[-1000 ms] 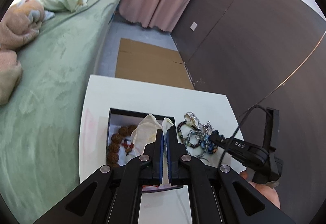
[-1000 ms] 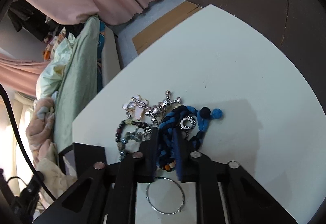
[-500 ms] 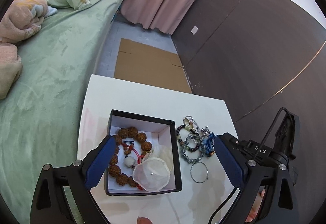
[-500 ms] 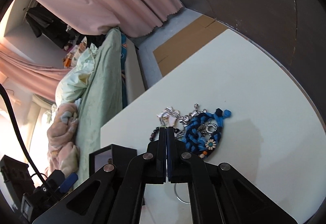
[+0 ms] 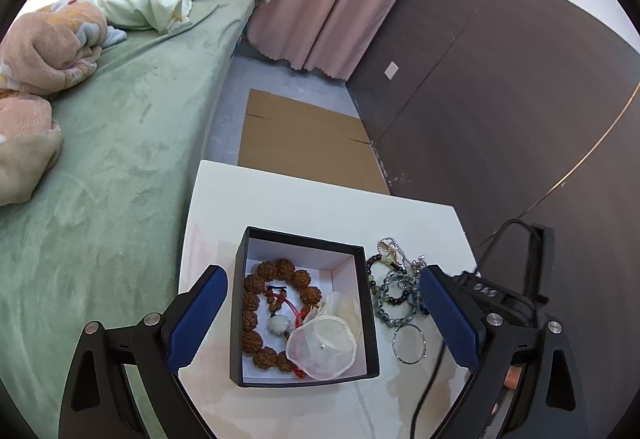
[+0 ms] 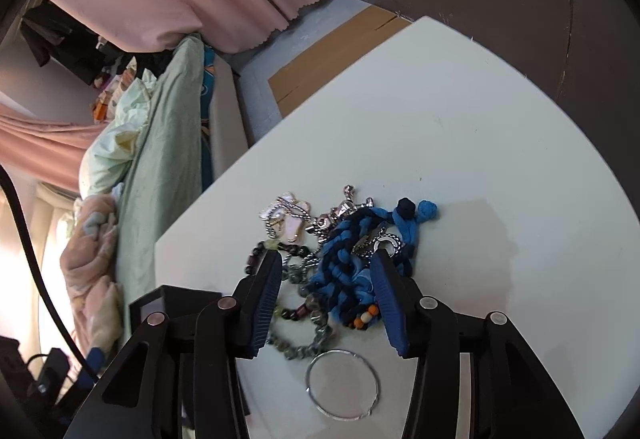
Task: Organize jewelry
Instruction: 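Close the right tool on the blue braided bracelet and lift it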
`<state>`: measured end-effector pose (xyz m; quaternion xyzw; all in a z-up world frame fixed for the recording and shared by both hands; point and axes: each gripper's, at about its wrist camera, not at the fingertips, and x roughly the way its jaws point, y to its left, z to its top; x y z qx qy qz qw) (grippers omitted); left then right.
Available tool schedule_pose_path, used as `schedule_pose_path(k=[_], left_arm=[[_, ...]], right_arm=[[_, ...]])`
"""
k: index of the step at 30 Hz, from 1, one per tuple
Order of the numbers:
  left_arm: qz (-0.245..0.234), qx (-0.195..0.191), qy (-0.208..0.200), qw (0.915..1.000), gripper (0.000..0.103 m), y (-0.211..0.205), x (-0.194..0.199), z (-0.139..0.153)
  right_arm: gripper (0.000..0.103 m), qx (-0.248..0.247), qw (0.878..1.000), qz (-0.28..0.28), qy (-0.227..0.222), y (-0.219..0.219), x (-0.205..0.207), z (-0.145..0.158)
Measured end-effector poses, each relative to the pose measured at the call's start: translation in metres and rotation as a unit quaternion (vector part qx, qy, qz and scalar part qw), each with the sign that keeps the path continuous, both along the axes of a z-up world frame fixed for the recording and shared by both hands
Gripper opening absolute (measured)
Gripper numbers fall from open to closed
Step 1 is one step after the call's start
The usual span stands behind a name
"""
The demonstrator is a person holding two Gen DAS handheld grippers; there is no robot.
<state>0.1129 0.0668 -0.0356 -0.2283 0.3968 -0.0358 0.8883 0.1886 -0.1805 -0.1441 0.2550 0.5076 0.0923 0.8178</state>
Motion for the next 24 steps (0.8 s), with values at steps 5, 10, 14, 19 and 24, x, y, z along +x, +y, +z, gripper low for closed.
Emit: schedule_pose_path(k=[5,10,14,19,24], left_arm=[[0.014,-0.009,-0.001,0.9999,0.096,0.008,-0.004,0.000],[0.021,0.007,0.010,0.9997,0.096,0.012,-0.004,-0.003],[0.029,0.018,0.004,0.9994,0.096,0.014,-0.006,-0.002],[0.041,0.015,-0.005,0.9990,0.096,0.022,-0.009,0.000],[0.045,0.018,-0.007,0.9988,0.096,0.023,-0.008,0.000]], right_arm=[[0.013,-0.012,1.000,-0.006,0.000,-0.002,0.001,-0.006],[0.005,0.015,0.999,-0.019,-0.027,-0.009,-0.011,0.015],[0.002,0.045,0.997,-0.008,-0.065,-0.008,-0.022,0.039],[0.002,0.014,0.995,0.006,-0.095,0.002,-0.029,0.059],[0.042,0.008,1.000,0.007,-0.022,0.001,-0.011,0.032]])
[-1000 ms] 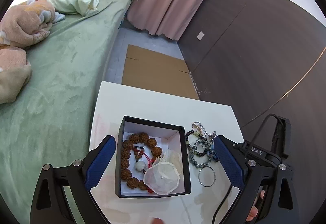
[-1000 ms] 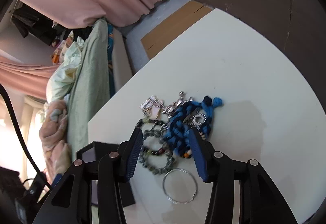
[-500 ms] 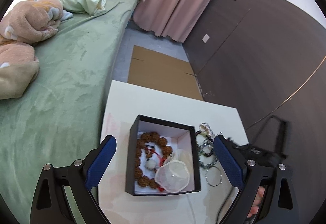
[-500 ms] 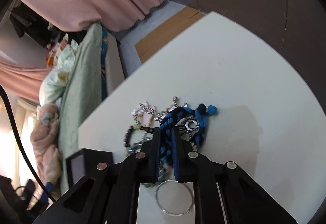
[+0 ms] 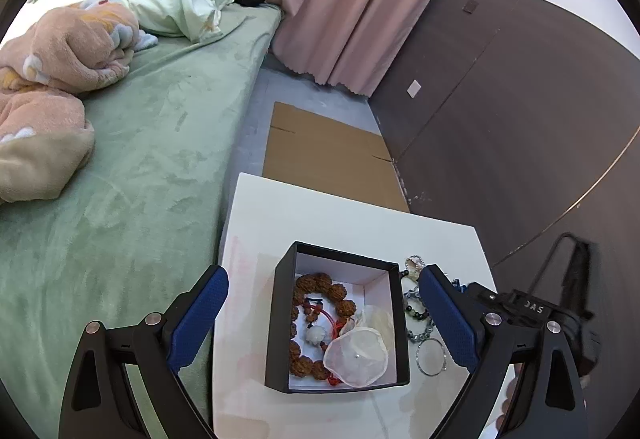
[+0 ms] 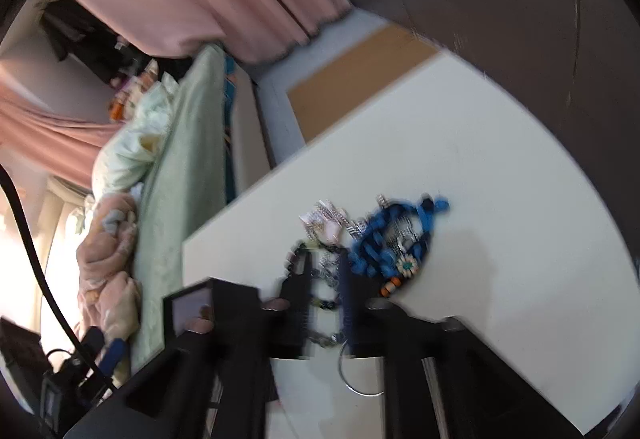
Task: Organize jewelry
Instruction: 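Close the right tool on the blue braided bracelet and lift it, then carry the blue braided bracelet into the black box and open the right tool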
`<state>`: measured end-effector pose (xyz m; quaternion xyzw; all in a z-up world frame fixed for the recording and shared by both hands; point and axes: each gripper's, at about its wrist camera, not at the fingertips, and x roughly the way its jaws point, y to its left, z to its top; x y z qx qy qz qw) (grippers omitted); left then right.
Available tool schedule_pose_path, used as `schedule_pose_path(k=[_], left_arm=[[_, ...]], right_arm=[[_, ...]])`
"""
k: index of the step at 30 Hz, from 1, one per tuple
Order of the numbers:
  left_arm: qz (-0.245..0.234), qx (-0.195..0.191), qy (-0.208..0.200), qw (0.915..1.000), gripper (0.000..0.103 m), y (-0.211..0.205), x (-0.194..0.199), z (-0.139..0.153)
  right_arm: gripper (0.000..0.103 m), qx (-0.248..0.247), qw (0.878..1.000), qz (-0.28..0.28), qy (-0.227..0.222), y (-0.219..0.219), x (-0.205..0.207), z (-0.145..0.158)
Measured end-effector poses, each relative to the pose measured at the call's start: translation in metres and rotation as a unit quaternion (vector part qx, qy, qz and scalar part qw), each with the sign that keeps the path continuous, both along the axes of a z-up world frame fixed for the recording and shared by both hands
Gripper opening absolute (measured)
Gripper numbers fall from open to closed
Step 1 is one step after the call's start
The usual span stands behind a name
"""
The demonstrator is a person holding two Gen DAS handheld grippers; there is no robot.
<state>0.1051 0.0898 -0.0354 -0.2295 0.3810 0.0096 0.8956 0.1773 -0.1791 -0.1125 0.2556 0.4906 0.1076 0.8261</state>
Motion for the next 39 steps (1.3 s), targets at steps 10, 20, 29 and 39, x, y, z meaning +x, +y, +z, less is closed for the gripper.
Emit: schedule_pose_path(k=[10,20,29,39], left_arm=[[-0.006,0.003,-0.001,1.0000,0.096,0.000,-0.003,0.001],[-0.003,0.004,-0.006,1.0000,0.096,0.007,-0.007,0.005],[0.020,0.001,-0.009,0.9997,0.096,0.022,-0.010,0.008],[0.036,0.001,-0.011,0.9993,0.096,0.029,-0.011,0.009]], right_arm=[[0.045,-0.026,1.000,-0.014,0.004,0.004,0.017,-0.026],[0.012,-0.025,0.999,-0.031,-0.009,-0.001,0.011,-0.022],[0.012,0.031,0.997,0.006,-0.070,0.011,-0.014,0.020],[0.012,0.071,0.981,0.126,-0.130,0.064,-0.047,0.060]])
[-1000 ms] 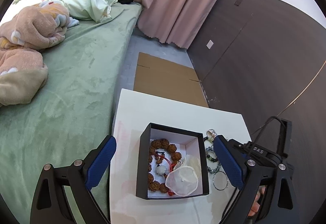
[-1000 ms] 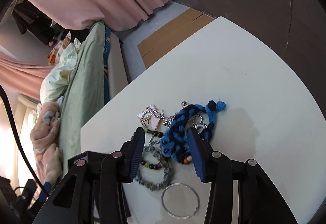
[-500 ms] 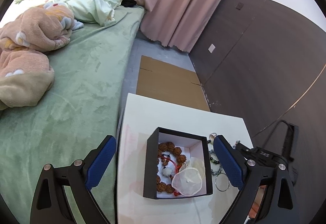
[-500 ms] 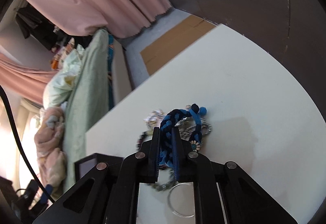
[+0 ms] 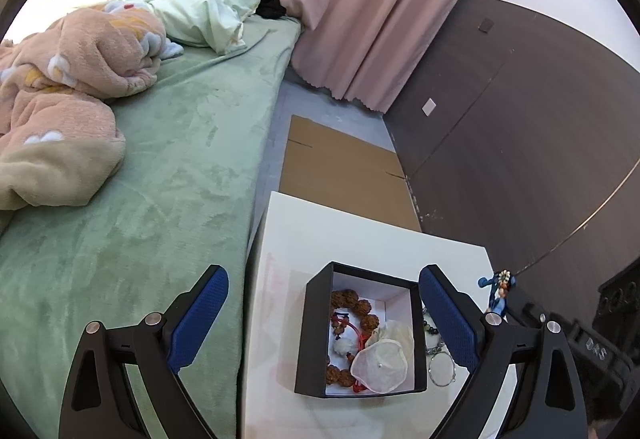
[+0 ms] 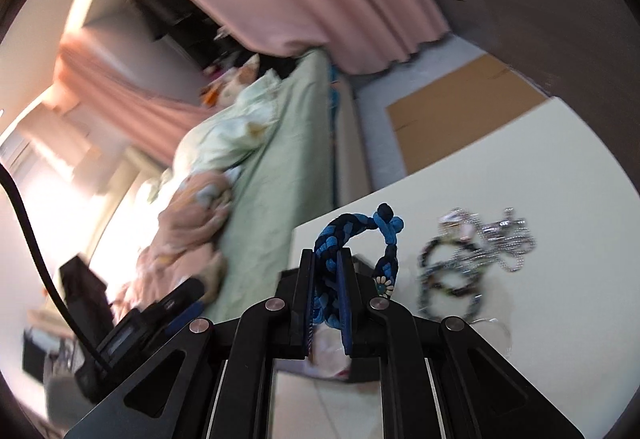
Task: Organize jewelry
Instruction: 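Carry the blue braided bracelet into the black box and open the right tool, then reach the left tool to the grey beaded bracelet and close on it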
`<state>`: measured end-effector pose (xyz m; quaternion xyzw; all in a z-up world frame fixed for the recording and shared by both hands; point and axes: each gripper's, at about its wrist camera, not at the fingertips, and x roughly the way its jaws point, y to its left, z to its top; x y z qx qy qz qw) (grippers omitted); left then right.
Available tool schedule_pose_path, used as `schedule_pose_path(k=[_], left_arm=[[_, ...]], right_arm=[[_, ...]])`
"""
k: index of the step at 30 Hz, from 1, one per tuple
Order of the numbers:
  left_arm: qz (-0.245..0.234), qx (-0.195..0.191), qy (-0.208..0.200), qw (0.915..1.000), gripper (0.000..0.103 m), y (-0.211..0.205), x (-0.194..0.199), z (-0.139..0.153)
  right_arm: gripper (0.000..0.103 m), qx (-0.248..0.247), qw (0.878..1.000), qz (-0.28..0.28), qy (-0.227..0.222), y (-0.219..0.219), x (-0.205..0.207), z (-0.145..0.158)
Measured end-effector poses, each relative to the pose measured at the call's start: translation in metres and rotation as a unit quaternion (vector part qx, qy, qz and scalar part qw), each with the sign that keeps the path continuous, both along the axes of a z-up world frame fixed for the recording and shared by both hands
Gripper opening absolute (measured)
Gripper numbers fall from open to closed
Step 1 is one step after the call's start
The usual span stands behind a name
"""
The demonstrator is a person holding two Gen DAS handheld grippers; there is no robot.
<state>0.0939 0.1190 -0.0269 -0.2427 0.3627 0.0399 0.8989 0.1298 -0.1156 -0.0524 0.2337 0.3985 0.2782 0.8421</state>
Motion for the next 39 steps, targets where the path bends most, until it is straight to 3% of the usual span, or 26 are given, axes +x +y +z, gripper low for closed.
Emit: schedule_pose_path(k=[5,6,7,8,9,14,20,28,39], left_arm=[[0.009,0.006,-0.001,0.9999,0.096,0.001,-0.001,0.001],[0.012,0.009,-0.002,0.9999,0.096,0.001,-0.002,0.002],[0.016,0.014,-0.002,0.9998,0.096,0.001,-0.003,0.002],[0.019,0.018,-0.002,0.9997,0.096,0.002,-0.003,0.002],[0.019,0.019,-0.002,0.9996,0.096,0.002,-0.004,0.002],[0.014,0.012,0.000,0.9998,0.096,0.000,-0.003,0.001],[0.001,0.015,-0.007,0.9999,0.096,-0.018,-0.002,0.003],[-0.057,0.027,-0.014,0.9979,0.096,-0.065,0.007,0.004],[-0.161,0.063,0.018,0.9849,0.062,-0.149,0.025,-0.010]], right_arm=[[0.014,0.001,0.999,0.043,0.001,0.026,-0.008,-0.004],[0.021,0.001,0.999,0.050,0.005,0.032,-0.008,-0.007],[0.028,0.005,0.998,0.063,0.017,0.039,-0.006,-0.010],[0.052,0.011,0.997,0.073,0.028,0.043,-0.004,-0.015],[0.069,0.013,0.996,0.079,0.039,0.044,-0.001,-0.019],[0.071,0.007,0.997,0.046,0.062,0.025,0.000,-0.026],[0.071,0.007,0.998,0.001,0.059,-0.018,-0.003,-0.018],[0.071,-0.008,0.997,-0.035,0.063,-0.066,-0.011,-0.015],[0.071,-0.007,0.991,-0.088,0.100,-0.124,-0.015,-0.022]])
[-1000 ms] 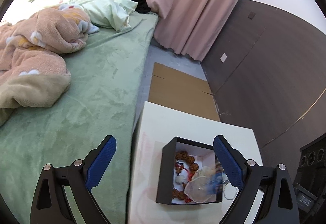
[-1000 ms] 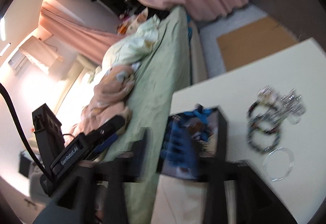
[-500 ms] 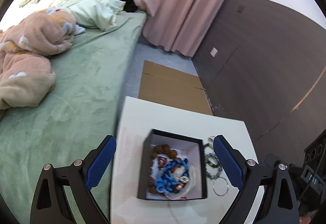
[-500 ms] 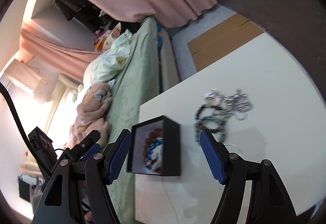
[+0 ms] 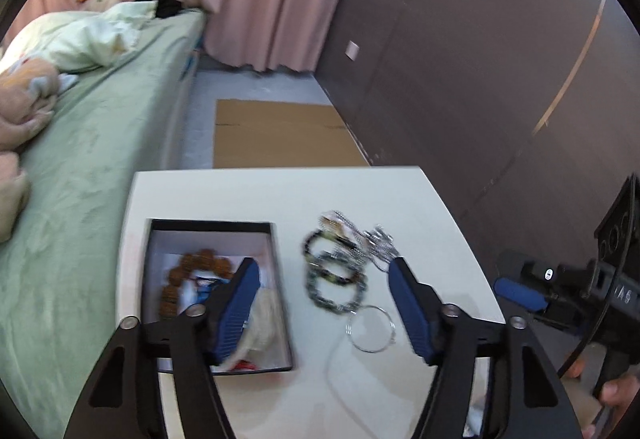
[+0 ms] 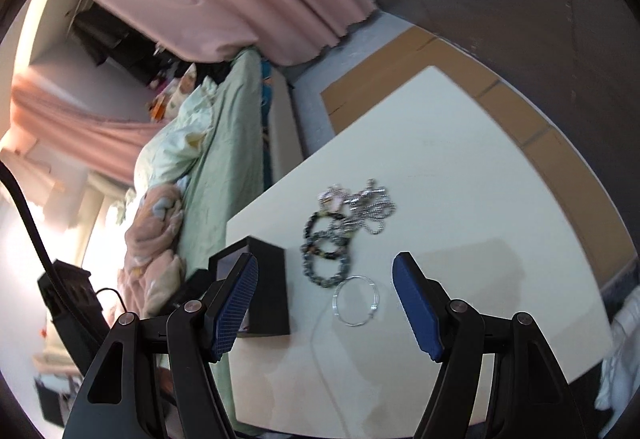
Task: Organize jewelry
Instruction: 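Reach the left tool to the grey beaded bracelet and close on it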
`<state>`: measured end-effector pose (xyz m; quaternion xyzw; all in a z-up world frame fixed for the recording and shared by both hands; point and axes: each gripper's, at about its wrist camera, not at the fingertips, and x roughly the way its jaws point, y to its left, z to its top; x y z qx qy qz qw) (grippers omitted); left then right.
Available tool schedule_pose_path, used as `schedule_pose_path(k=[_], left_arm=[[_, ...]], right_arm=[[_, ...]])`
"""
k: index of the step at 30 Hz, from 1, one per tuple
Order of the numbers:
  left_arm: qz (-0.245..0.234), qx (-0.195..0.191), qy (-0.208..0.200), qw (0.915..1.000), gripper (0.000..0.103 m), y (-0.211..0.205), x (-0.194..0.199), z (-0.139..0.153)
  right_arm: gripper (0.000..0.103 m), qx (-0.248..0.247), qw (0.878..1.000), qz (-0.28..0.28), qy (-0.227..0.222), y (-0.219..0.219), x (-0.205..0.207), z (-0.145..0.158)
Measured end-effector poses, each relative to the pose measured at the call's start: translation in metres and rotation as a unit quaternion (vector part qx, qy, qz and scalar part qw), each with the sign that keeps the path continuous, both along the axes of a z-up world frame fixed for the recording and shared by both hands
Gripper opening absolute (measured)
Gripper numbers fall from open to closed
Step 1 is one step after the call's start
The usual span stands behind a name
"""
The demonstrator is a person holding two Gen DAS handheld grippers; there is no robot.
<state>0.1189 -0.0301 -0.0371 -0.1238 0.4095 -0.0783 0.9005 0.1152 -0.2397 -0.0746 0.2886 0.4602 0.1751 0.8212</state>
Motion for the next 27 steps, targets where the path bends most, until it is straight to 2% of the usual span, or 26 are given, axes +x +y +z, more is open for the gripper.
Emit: schedule_pose_path(k=[5,7,9,15,18,20,27], left_arm=[[-0.019,0.006,0.024,0.9995,0.057,-0.027,0.010,-0.012],[-0.022,0.013,0.038,0.9990,0.053,-0.036,0.017,-0.017],[-0.017,0.025,0.057,0.9979,0.045,-0.045,0.025,-0.024],[-0.015,0.046,0.085,0.9952,0.044,-0.066,0.042,-0.041],[-0.018,0.058,0.097,0.9934,0.042,-0.075,0.049,-0.050],[-0.020,0.067,0.107,0.9918,0.036,-0.079,0.052,-0.056],[-0.002,0.099,0.134,0.9861,0.033,-0.081,0.062,-0.077]], right_arm=[[0.071,0.015,0.999,-0.026,0.018,-0.025,-0.002,-0.005],[0.071,0.016,0.999,-0.032,0.029,-0.032,-0.002,-0.009],[0.071,0.017,0.998,-0.038,0.043,-0.037,-0.001,-0.014],[0.070,0.033,0.994,-0.062,0.078,-0.053,0.000,-0.030],[0.070,0.040,0.994,-0.064,0.079,-0.056,0.001,-0.030],[0.070,0.043,0.994,-0.064,0.079,-0.057,0.001,-0.030],[0.070,0.049,0.993,-0.068,0.083,-0.061,0.006,-0.030]])
